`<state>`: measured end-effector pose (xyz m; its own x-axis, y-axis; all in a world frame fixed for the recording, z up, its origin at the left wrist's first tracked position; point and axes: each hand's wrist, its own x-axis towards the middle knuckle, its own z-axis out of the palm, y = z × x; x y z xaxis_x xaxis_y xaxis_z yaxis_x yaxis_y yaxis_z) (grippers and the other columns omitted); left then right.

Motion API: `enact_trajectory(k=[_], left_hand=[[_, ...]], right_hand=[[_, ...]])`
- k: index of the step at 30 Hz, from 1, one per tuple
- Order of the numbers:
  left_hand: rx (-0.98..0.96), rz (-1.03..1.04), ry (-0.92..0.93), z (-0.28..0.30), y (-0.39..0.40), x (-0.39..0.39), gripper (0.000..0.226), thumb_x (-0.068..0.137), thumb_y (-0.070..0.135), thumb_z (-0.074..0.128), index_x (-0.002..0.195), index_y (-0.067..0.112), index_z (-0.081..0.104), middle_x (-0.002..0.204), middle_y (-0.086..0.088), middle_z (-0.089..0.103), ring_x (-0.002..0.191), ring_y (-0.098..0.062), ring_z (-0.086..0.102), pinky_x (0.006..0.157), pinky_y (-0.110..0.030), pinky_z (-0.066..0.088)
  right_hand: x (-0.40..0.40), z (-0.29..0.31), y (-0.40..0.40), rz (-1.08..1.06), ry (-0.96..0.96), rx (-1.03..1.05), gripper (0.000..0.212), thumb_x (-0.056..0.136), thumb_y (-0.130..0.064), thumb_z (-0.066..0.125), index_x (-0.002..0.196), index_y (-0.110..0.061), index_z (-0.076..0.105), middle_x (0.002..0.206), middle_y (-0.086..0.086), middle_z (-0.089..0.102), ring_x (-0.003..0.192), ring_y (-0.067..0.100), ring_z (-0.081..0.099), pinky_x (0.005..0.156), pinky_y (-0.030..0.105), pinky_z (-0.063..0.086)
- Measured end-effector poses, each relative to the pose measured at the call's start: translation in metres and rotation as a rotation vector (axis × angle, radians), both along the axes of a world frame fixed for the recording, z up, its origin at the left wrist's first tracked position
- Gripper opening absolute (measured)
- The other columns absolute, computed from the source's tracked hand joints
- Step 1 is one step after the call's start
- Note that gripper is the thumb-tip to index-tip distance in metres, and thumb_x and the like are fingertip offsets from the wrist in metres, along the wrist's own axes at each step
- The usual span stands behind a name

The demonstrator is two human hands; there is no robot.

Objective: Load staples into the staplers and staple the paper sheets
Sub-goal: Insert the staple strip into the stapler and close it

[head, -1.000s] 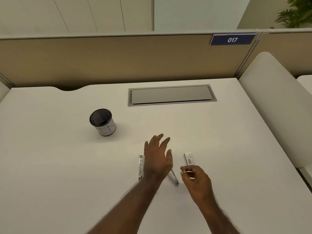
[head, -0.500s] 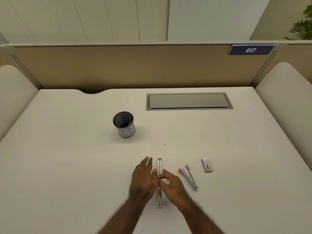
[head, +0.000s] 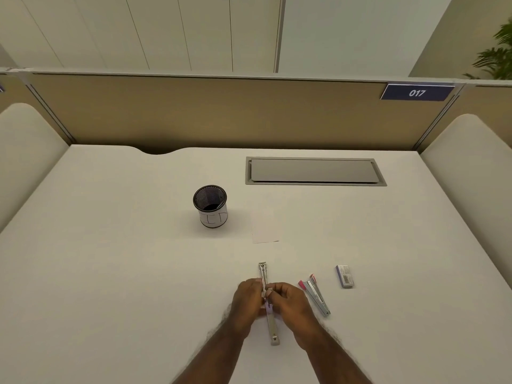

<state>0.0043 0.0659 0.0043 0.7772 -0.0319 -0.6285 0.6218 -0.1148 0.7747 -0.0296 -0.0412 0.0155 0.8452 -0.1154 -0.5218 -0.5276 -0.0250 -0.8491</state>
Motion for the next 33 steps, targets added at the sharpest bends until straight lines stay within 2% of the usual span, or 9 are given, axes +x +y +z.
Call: enact_trajectory(k=[3,7,11,15,19,23,26,29,33], left_hand=[[-0.143,0.079,0.084,0.003,0.007,0.003,0.026,0.095,0.003,0.040,0.102,0.004,0.065,0.091,-0.014,0.070,0.073,-0.025,0.066,0.061,-0.037,0.059],[-0.181,0.077,0.095,-0.004,0.011,0.007,0.019,0.097,0.003,0.048,0.100,-0.002,0.066,0.083,-0.015,0.070,0.072,-0.025,0.066,0.073,-0.038,0.058],[-0.189,0.043,0.101,-0.008,0.013,0.008,0.017,0.095,0.005,0.055,0.094,-0.004,0.069,0.079,-0.016,0.068,0.069,-0.020,0.065,0.067,-0.030,0.059],[-0.140,-0.018,0.143,-0.008,0.018,0.009,0.013,0.092,0.008,0.062,0.097,-0.001,0.070,0.077,-0.011,0.070,0.061,-0.016,0.066,0.055,-0.025,0.056],[-0.156,-0.106,0.173,-0.005,0.022,0.012,0.016,0.086,0.014,0.071,0.098,0.003,0.071,0.079,-0.009,0.072,0.064,-0.015,0.066,0.056,-0.023,0.054],[-0.229,-0.130,0.172,-0.001,0.021,0.013,0.034,0.077,0.017,0.080,0.105,0.005,0.066,0.085,-0.010,0.073,0.072,-0.019,0.067,0.073,-0.032,0.058],[-0.389,-0.068,0.186,0.003,0.019,0.013,0.039,0.075,0.012,0.081,0.107,0.006,0.061,0.093,-0.016,0.072,0.087,-0.029,0.070,0.086,-0.044,0.056],[-0.532,0.010,0.182,0.011,0.015,0.012,0.035,0.079,0.005,0.075,0.111,0.003,0.060,0.101,-0.021,0.071,0.093,-0.033,0.071,0.083,-0.044,0.059],[-0.644,0.009,0.186,0.022,0.011,0.010,0.033,0.087,0.003,0.064,0.120,0.004,0.062,0.113,-0.023,0.068,0.095,-0.030,0.070,0.080,-0.040,0.060]], right_hand=[[0.000,-0.003,-0.005,0.008,-0.003,-0.011,0.014,0.091,-0.014,0.060,0.095,-0.016,0.072,0.090,0.001,0.077,0.090,0.017,0.072,0.083,0.035,0.058],[-0.001,-0.001,-0.007,0.017,0.010,0.046,0.013,0.091,-0.015,0.060,0.097,-0.015,0.072,0.092,0.003,0.076,0.091,0.018,0.072,0.081,0.030,0.058],[-0.004,-0.002,-0.004,-0.003,-0.005,0.045,0.012,0.092,-0.014,0.060,0.096,-0.013,0.071,0.089,0.006,0.076,0.089,0.021,0.072,0.080,0.031,0.058],[-0.006,0.000,-0.009,-0.045,0.032,0.125,0.011,0.091,-0.009,0.061,0.096,-0.008,0.071,0.091,0.009,0.076,0.089,0.021,0.073,0.078,0.030,0.058],[-0.006,0.006,-0.019,-0.031,0.013,0.043,0.010,0.088,-0.013,0.066,0.095,-0.013,0.073,0.088,0.004,0.076,0.086,0.016,0.072,0.080,0.033,0.060],[-0.001,0.018,-0.029,-0.083,-0.046,-0.029,0.014,0.084,-0.007,0.070,0.098,-0.010,0.069,0.075,0.007,0.071,0.069,0.013,0.067,0.068,0.027,0.059],[0.004,0.028,-0.036,-0.081,-0.102,-0.124,0.011,0.080,-0.006,0.074,0.088,-0.010,0.067,0.067,0.006,0.069,0.063,0.017,0.069,0.063,0.032,0.060],[0.007,0.037,-0.044,0.022,-0.172,-0.230,0.008,0.080,-0.009,0.074,0.080,-0.016,0.073,0.069,0.001,0.074,0.065,0.016,0.071,0.065,0.031,0.061],[0.010,0.048,-0.050,0.076,-0.207,-0.259,0.018,0.083,-0.006,0.071,0.085,-0.024,0.075,0.078,-0.001,0.076,0.073,0.013,0.072,0.070,0.027,0.060]])
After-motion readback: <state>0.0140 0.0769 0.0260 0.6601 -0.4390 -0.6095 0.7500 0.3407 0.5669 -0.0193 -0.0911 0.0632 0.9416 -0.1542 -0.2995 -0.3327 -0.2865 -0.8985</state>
